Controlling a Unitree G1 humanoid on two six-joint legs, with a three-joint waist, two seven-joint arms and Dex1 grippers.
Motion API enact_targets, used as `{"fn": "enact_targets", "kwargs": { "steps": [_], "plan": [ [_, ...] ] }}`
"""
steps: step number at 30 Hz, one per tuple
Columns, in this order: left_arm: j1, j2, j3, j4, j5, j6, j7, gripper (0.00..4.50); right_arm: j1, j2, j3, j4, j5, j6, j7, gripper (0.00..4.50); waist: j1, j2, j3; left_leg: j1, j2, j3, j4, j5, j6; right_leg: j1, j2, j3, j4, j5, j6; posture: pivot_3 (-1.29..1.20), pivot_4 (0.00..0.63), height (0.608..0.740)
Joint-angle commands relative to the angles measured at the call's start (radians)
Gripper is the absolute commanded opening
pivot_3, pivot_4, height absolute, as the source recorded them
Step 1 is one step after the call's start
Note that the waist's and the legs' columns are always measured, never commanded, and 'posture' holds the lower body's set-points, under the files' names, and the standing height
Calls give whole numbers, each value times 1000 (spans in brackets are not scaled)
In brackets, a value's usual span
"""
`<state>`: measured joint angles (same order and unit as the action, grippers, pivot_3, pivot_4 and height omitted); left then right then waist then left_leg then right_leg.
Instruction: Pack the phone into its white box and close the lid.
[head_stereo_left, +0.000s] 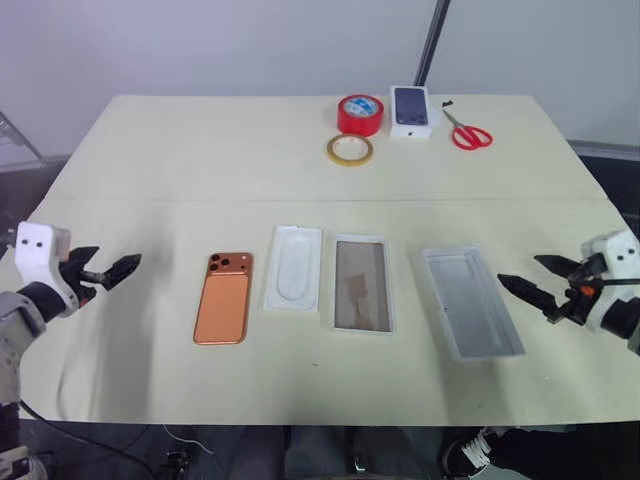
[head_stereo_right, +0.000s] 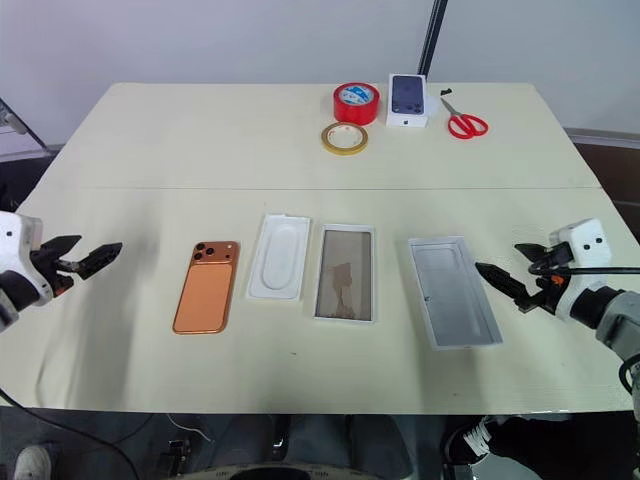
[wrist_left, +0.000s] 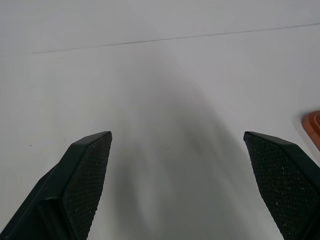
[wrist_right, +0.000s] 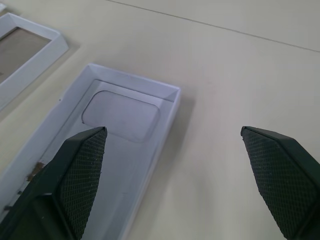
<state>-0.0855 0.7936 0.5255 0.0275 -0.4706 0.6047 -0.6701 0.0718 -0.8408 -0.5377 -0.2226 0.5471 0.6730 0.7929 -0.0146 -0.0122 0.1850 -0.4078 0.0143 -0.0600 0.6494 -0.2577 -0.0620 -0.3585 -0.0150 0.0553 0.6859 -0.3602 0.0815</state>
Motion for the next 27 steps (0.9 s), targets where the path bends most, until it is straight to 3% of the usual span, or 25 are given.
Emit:
{"fn": "enact_targets", "kwargs": {
  "steps": [1,11,20,27],
  "plan": [
    [-11,8,11,-29,-9,-3,4,4427,1,0,-15,-45,20,0,-1,4481,0,0,0,0,0,0,0,0,0,0,0,0,0,0,0,0,150,740],
    [-35,-42,-37,-142,-45,71,46,4427,-48,-6,40,-109,43,10,-10,4481,0,0,0,0,0,0,0,0,0,0,0,0,0,0,0,0,150,740],
    [-161,-210,-299,-397,-150,317,152,4427,-187,10,261,-197,2,-1,-32,4481,1,-1,0,-1,0,-1,2,0,0,0,1,0,1,0,0,0,150,740],
    [-263,-388,-335,-500,-215,628,406,4427,-250,44,366,-207,-14,-8,-43,4481,1,-1,0,-1,0,-1,3,0,0,0,1,0,1,0,0,0,150,740]
  ]
}}
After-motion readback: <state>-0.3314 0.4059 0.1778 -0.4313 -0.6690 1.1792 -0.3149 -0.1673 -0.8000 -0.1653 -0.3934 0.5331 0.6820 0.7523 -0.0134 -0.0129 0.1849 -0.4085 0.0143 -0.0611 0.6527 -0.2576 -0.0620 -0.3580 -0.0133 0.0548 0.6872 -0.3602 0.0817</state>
